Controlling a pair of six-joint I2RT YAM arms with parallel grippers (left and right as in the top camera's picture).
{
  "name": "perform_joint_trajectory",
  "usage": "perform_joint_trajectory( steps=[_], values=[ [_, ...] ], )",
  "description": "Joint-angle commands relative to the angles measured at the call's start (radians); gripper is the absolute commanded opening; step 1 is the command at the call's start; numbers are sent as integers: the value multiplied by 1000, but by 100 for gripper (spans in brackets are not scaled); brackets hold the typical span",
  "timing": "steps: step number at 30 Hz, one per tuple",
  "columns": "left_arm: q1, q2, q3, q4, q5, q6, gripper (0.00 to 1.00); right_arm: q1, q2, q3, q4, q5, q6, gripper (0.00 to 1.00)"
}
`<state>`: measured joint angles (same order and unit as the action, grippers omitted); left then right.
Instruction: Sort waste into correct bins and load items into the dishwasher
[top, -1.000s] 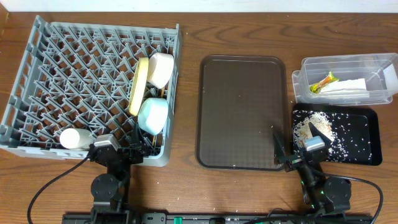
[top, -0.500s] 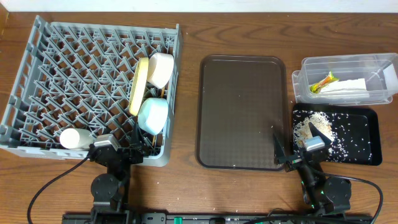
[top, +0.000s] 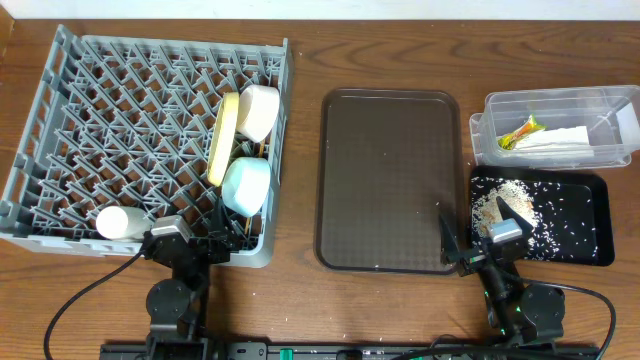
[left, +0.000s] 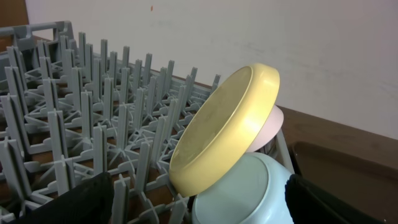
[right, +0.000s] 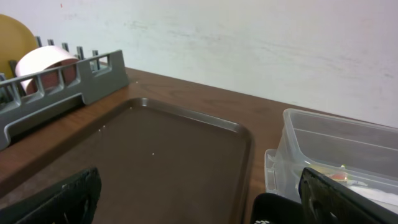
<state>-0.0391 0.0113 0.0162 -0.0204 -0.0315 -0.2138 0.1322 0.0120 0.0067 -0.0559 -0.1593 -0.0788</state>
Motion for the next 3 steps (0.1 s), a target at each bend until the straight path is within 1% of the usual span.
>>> perform_joint_trajectory(
  steps=[1,3],
  values=[
    [5,1,-12,-50,-12,-9,89,15,-6,-1,-5,5,-8,99],
    [5,1,-12,-50,-12,-9,89,15,-6,-1,-5,5,-8,99]
  ],
)
